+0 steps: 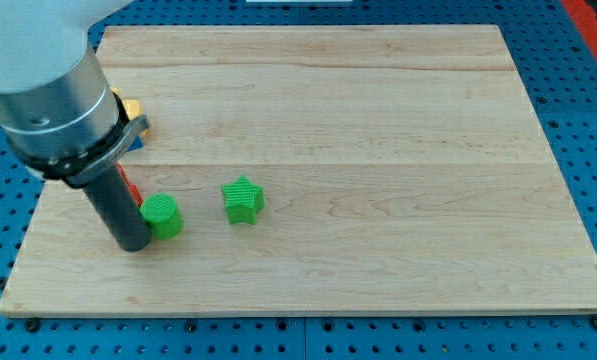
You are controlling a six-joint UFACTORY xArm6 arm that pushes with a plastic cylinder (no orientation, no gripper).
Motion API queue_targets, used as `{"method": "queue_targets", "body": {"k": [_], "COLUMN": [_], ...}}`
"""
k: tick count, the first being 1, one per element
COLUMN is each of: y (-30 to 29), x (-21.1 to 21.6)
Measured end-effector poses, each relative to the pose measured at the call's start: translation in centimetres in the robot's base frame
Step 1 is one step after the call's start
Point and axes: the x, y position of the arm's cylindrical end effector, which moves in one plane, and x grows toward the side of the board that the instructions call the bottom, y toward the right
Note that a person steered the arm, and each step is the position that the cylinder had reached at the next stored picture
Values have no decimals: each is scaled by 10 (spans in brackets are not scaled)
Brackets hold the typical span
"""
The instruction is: Nudge the red star and red circle right a bit
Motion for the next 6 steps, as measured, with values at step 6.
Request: {"method": "queue_targets", "body": {"k": [6], "y": [-70], "x": [2]}}
